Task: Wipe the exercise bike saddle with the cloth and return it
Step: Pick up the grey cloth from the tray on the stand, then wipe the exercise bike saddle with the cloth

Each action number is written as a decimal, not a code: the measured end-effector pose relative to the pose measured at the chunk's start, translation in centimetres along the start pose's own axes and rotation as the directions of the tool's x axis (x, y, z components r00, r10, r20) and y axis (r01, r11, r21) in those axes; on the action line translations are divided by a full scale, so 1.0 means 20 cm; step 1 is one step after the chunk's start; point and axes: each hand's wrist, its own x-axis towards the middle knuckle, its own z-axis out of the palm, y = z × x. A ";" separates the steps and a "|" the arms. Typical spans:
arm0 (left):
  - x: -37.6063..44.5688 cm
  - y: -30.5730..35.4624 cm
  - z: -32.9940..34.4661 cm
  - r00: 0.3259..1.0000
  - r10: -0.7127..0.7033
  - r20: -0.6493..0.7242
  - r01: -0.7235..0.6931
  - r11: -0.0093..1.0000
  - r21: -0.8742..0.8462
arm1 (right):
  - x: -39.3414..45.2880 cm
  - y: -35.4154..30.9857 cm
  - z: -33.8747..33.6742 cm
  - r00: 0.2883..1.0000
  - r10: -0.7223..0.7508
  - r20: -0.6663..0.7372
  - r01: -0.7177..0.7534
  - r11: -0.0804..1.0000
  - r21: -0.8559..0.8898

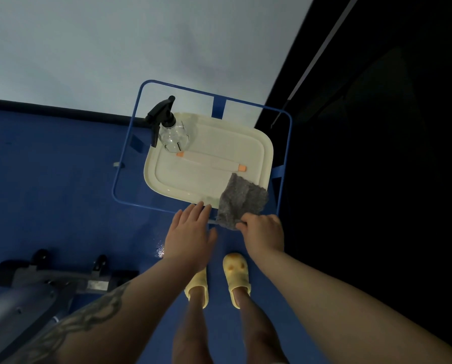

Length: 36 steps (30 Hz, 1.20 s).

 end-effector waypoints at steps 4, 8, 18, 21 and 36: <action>0.00 0.00 -0.02 1.000 -0.003 -0.015 0.003 1.000 -0.016 | 0.00 0.00 -0.05 0.999 -0.009 -0.047 0.011 0.999 0.044; -0.03 0.00 -0.09 0.999 -0.037 -0.032 0.037 0.999 -0.014 | -0.04 -0.02 -0.15 0.993 -0.055 -0.104 0.060 0.997 0.039; -0.25 0.01 -0.54 0.970 -0.138 -0.200 0.115 0.986 -0.122 | -0.22 -0.25 -0.59 0.923 -0.275 -0.269 0.297 0.954 0.043; -0.39 0.00 -0.71 0.938 -0.195 -0.286 0.153 0.975 -0.162 | -0.29 -0.38 -0.77 0.837 -0.405 -0.368 0.452 0.891 0.047; -1.49 -0.28 -0.95 0.414 -0.655 -0.632 0.473 0.748 -0.465 | -0.84 -1.21 -0.91 0.312 -0.813 -0.492 0.945 0.316 0.077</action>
